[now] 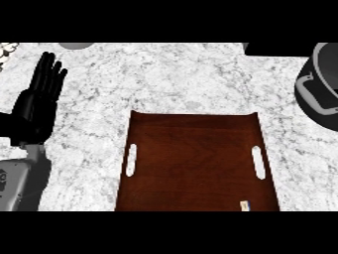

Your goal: Pick the cupcake from the tray and place it in the pot

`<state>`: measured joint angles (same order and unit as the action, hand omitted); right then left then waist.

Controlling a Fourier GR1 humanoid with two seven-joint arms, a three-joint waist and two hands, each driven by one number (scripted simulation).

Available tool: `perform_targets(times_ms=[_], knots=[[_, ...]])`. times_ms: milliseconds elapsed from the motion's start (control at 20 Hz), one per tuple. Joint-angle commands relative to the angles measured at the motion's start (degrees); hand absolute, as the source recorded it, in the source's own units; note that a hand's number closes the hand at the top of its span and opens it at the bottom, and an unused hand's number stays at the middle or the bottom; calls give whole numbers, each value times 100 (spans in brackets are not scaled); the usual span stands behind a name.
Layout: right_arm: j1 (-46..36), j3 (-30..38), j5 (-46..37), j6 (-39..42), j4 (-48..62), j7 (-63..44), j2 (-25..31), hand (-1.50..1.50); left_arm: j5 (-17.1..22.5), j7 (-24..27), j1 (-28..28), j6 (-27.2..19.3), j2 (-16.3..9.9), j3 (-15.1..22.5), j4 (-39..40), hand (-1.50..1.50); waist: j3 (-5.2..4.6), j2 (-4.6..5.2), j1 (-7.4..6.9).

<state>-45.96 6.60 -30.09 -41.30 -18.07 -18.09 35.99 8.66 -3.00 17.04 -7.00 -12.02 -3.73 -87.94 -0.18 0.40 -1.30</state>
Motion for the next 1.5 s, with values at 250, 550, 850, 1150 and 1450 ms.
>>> perform_targets(times_ms=[250, 550, 850, 1150, 1450], knots=[[65, 991, 978, -842, -696, 1000, -266, -150, 136, -18, 88, 210, -124, -183, 230, 0, 26, -3, 86], [555, 1893, 1987, -665, -1472, 1905, -9, -150, -103, -50, -286, -50, 87, 20, -240, 0, 30, -30, 110], [1577, 2470, 2679, -736, -2318, 2847, -244, -150, 19, 43, -261, 128, -53, -227, -92, 0, 22, -40, 141], [2796, 2712, 3137, -176, -3535, 2725, -145, -150, 24, 40, -166, 209, -97, -336, 31, 0, 15, -49, 183], [3980, 3095, 3566, -2, -4623, 2993, -562, -150, -208, 149, -222, 37, 263, -25, -100, 0, 16, -50, 177]])
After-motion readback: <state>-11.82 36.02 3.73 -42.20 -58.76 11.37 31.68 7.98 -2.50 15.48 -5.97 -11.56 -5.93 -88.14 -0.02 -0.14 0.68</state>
